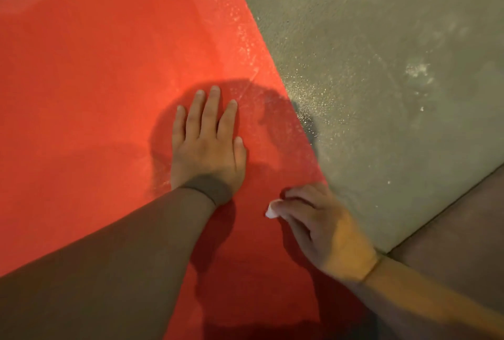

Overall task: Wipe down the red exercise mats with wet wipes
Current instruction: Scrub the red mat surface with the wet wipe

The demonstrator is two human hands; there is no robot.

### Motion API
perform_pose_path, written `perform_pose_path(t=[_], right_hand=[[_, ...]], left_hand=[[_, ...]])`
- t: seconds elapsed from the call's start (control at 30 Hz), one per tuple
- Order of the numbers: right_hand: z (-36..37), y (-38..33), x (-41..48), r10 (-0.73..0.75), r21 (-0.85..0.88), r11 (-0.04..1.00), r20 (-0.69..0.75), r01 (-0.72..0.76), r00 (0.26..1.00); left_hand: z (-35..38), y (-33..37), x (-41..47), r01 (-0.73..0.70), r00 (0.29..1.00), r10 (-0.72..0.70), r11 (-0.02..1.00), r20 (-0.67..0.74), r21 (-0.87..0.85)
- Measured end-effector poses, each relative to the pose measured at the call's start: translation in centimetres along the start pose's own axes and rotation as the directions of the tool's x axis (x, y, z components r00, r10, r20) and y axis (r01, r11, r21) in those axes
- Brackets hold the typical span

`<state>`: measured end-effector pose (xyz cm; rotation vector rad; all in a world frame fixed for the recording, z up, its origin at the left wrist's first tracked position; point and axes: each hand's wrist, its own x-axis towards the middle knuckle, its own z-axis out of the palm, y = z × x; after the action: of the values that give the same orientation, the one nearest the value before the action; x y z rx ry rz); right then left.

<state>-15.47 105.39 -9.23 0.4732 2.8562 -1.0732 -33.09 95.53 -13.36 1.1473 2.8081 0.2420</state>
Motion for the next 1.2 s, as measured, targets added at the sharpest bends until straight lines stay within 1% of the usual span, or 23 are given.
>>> perform_pose_path(t=[0.03,0.1,0.13,0.2,0.27,0.33,0.4,0.47,0.57,0.6,0.63,0.7,0.73,0.77,0.8,0.87,0.93,0.97,1.0,1.03,1.07,1.13,1.2], right_hand=[[-0.1,0.0,-0.3,0.019,0.009,1.000,0.028,-0.019,0.999],[-0.9,-0.2,1.5,0.054,0.013,0.998,0.033,-0.054,0.998],[-1.3,-0.2,3.2,0.078,0.001,0.997,0.016,-0.078,0.997],[-1.9,-0.2,7.0,0.151,-0.012,0.988,-0.071,-0.153,0.986],[-1.8,-0.3,8.9,0.212,0.009,0.977,-0.140,-0.213,0.967],[-1.3,-1.0,7.1,0.210,0.024,0.978,-0.120,-0.209,0.970],[-0.6,-1.7,3.5,0.160,0.010,0.987,-0.004,-0.160,0.987],[-0.5,-2.2,0.4,0.066,0.015,0.998,0.134,-0.068,0.989],[-1.7,-0.7,1.6,-0.121,-0.016,0.991,0.290,0.131,0.949],[-2.3,0.0,3.1,-0.170,-0.050,0.980,0.306,0.194,0.937],[-2.9,0.8,5.2,-0.190,-0.083,0.972,0.279,0.221,0.941],[-4.3,2.0,9.1,-0.135,-0.121,0.981,0.154,0.155,0.979],[-4.8,2.4,10.3,-0.110,-0.116,0.985,0.151,0.128,0.982],[-5.2,2.7,10.6,-0.139,-0.114,0.980,0.208,0.165,0.968],[-5.7,3.2,9.9,-0.199,-0.136,0.959,0.301,0.249,0.932],[-6.8,4.4,7.0,-0.296,-0.138,0.905,0.475,0.402,0.829],[-8.0,5.4,4.3,-0.295,-0.073,0.912,0.568,0.404,0.769],[-8.3,5.9,4.0,-0.293,-0.051,0.917,0.584,0.395,0.757],[-8.4,6.3,4.6,-0.290,-0.054,0.919,0.580,0.390,0.762],[-8.4,6.4,5.6,-0.293,-0.054,0.922,0.551,0.384,0.781],[-8.2,6.3,6.9,-0.283,-0.050,0.934,0.496,0.353,0.821],[-7.8,6.1,9.8,-0.207,-0.046,0.970,0.348,0.237,0.914],[-7.2,6.0,10.7,-0.180,-0.049,0.978,0.277,0.201,0.944]], left_hand=[[-0.1,0.0,0.0,0.000,1.000,0.000,1.000,0.003,-0.004],[-0.3,-0.1,0.1,-0.004,1.000,0.004,1.000,0.012,-0.027],[-0.3,0.0,0.1,-0.002,1.000,0.002,0.999,0.017,-0.034],[-0.3,0.1,0.0,0.007,1.000,-0.006,0.999,0.031,-0.039],[-0.1,0.1,0.0,0.000,1.000,0.001,0.999,0.022,-0.040],[0.0,0.0,-0.1,-0.006,1.000,0.007,0.999,0.025,-0.051],[0.0,0.0,0.0,0.007,1.000,-0.006,0.998,0.027,-0.058],[-0.1,0.1,0.0,0.010,1.000,-0.009,0.999,0.022,-0.050],[-0.1,0.2,-0.1,-0.008,1.000,0.009,0.999,0.002,-0.054],[0.0,0.3,-0.1,-0.002,1.000,0.002,0.998,0.000,-0.056],[0.1,0.3,-0.1,0.010,1.000,-0.010,0.998,-0.003,-0.058],[0.0,0.4,-0.2,0.026,1.000,-0.027,0.997,-0.011,-0.067],[-0.1,0.4,-0.3,0.032,0.999,-0.033,0.997,-0.011,-0.069],[-0.2,0.5,-0.2,0.036,0.999,-0.036,0.997,-0.002,-0.071],[-0.4,0.5,-0.1,0.038,0.999,-0.036,0.997,0.022,-0.071],[-0.9,0.9,-0.3,0.099,0.991,-0.093,0.993,0.094,-0.058],[-1.7,1.5,-1.3,0.228,0.944,-0.216,0.974,0.249,-0.017],[-2.2,1.7,-2.2,0.273,0.897,-0.257,0.962,0.359,0.007],[-2.7,2.0,-2.8,0.286,0.843,-0.268,0.958,0.467,0.032],[-3.1,2.2,-3.2,0.271,0.790,-0.256,0.961,0.558,0.058],[-3.5,2.6,-3.3,0.256,0.744,-0.246,0.964,0.621,0.075],[-3.9,2.9,-2.9,0.279,0.695,-0.264,0.956,0.669,0.088],[-4.3,3.2,-2.4,0.320,0.666,-0.299,0.942,0.684,0.100]])
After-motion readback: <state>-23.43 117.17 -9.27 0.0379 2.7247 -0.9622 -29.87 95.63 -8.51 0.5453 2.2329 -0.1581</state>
